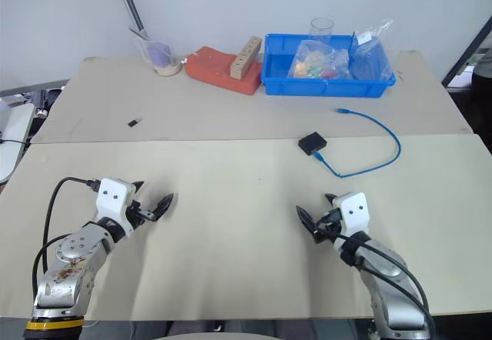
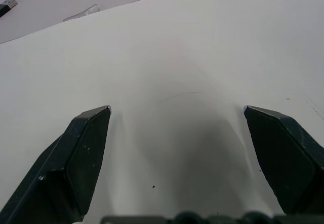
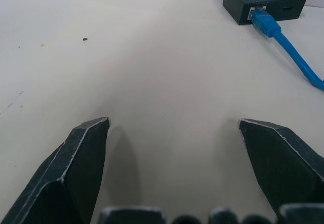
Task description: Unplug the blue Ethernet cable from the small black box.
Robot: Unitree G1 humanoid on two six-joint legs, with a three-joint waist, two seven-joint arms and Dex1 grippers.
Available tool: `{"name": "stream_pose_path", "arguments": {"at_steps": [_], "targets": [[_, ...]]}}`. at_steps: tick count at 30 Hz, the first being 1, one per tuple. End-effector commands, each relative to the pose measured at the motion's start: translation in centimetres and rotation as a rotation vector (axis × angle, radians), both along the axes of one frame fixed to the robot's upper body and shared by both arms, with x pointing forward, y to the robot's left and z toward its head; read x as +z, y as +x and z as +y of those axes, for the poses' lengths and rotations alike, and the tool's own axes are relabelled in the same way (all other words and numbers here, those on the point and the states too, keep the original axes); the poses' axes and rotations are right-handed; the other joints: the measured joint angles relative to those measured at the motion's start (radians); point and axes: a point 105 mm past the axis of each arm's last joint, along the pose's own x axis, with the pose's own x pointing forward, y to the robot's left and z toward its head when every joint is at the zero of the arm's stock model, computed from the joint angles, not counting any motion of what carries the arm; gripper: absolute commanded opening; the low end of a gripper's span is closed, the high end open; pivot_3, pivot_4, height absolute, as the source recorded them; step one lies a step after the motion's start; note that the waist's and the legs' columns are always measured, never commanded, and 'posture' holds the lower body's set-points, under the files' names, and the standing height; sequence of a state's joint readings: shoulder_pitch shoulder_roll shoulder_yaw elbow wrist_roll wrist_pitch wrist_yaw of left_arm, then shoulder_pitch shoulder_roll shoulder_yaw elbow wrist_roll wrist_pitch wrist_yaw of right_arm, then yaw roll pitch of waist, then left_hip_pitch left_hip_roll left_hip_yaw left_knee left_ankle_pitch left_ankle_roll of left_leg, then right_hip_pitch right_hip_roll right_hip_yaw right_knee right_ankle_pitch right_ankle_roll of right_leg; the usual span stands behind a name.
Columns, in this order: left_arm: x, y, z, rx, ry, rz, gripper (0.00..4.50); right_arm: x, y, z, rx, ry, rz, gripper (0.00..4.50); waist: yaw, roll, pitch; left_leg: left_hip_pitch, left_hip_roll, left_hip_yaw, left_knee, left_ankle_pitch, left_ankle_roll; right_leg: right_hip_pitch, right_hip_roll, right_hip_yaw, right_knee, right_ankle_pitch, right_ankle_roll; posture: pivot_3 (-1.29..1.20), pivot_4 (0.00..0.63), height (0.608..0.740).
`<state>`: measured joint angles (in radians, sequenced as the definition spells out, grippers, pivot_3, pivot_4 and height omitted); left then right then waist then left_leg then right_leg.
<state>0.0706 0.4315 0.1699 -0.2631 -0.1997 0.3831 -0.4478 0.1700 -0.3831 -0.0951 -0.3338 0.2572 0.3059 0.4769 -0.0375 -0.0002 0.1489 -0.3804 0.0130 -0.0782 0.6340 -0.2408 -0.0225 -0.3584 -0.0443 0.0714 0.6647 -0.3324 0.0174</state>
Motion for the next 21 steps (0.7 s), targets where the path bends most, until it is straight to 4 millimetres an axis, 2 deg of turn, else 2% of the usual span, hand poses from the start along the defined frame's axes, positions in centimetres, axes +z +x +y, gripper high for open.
{"name": "stream_pose_path", "arguments": {"at_steps": [1, 4, 6, 9, 14, 18, 21], "targets": [[1.9, 0.1, -1.9, -0.134, -0.030, -0.040, 4.47, 1.4, 0.5, -1.5, 0.005, -0.021, -0.051, 4.50, 0.000, 0.000, 0.000, 0.000, 0.000, 0.000, 0.000, 0.000, 0.000, 0.000, 0.000, 0.000, 0.000, 0.000, 0.000, 0.00, 0.150, 0.740], [5.3, -0.6, -6.5, -0.470, -0.042, -0.098, 4.47, 3.4, 2.0, -3.0, 0.084, -0.083, -0.061, 4.50, 0.005, -0.001, 0.001, 0.000, -0.001, 0.000, 0.001, 0.000, 0.000, 0.001, -0.001, 0.000, 0.000, 0.000, 0.000, 0.00, 0.150, 0.740], [6.2, -1.0, -8.1, -0.590, -0.045, -0.106, 4.47, 4.0, 3.0, -3.3, 0.102, -0.095, -0.059, 4.50, 0.007, -0.001, 0.001, -0.001, -0.003, 0.000, 0.003, 0.000, 0.000, 0.001, -0.001, 0.000, 0.000, 0.000, 0.000, 0.00, 0.150, 0.740], [8.0, -1.4, -11.4, -0.836, -0.014, -0.128, 4.47, 4.1, 6.1, -3.9, 0.105, -0.109, -0.008, 4.50, -0.002, -0.002, 0.001, 0.003, -0.001, 0.001, 0.002, 0.000, 0.000, 0.004, 0.002, 0.000, -0.001, 0.000, 0.000, 0.00, 0.150, 0.740], [9.9, -0.9, -13.4, -1.014, 0.016, -0.162, 4.47, 3.2, 9.1, -2.9, 0.178, -0.097, 0.071, 4.50, -0.009, -0.002, 0.002, 0.003, -0.001, 0.002, 0.000, 0.000, 0.000, 0.003, 0.003, 0.000, -0.001, 0.000, 0.000, 0.00, 0.150, 0.740], [10.1, -0.3, -13.5, -1.039, 0.043, -0.170, 4.47, 2.9, 11.2, -2.4, 0.169, -0.091, 0.100, 4.50, -0.011, -0.002, 0.002, 0.002, -0.001, 0.002, 0.001, 0.000, 0.000, 0.003, 0.002, 0.001, 0.000, 0.000, 0.000, 0.00, 0.150, 0.740], [10.3, -0.3, -13.2, -1.058, 0.053, -0.168, 4.47, 3.4, 12.7, -1.9, 0.163, -0.103, 0.094, 4.50, -0.012, -0.002, 0.002, 0.003, -0.001, 0.002, 0.003, 0.000, 0.000, 0.004, 0.002, 0.000, 0.000, 0.000, 0.000, 0.00, 0.150, 0.740]]}}
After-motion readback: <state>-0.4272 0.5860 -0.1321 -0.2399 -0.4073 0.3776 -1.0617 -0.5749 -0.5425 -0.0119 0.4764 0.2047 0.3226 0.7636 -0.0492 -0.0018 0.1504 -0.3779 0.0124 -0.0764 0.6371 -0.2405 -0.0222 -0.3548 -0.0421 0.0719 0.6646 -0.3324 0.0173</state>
